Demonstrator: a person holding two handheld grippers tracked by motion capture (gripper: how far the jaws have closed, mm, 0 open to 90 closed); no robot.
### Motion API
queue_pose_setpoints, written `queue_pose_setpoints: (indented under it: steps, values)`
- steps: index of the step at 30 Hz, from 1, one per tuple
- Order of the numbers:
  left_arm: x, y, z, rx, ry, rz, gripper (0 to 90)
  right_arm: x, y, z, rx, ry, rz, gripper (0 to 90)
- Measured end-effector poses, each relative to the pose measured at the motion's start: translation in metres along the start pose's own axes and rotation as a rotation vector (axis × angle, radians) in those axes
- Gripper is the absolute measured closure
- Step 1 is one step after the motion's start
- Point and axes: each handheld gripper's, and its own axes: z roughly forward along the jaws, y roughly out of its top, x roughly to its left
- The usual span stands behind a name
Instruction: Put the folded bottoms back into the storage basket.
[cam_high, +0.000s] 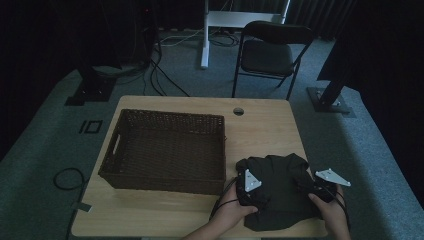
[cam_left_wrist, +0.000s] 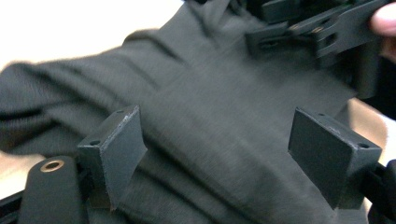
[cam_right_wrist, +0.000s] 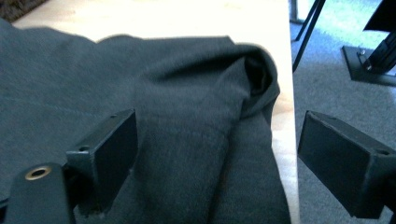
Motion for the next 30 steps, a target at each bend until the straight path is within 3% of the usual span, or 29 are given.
queue_pose_setpoints:
  steps: [7, 16, 25, 28, 30]
  values:
    - [0.009, -0.011, 0.011, 0.048, 0.052, -0.019, 16.2, 0.000, -0.002, 0.006, 0.027, 0.020, 0.000, 11.6]
    - [0.013, -0.018, 0.023, 0.074, 0.036, -0.067, 13.7, 0.000, -0.002, 0.011, 0.061, 0.064, 0.023, 12.8]
    - [0.013, -0.017, 0.033, 0.089, 0.027, -0.122, 5.8, -0.001, -0.006, 0.014, 0.085, 0.116, 0.122, 17.4]
    - [0.012, -0.016, 0.035, 0.097, 0.031, -0.115, 3.6, -0.003, -0.008, 0.014, 0.080, 0.146, 0.151, 23.2]
    - [0.010, -0.014, 0.038, 0.113, 0.032, -0.083, 3.9, -0.004, -0.011, 0.014, 0.068, 0.168, 0.175, 30.0]
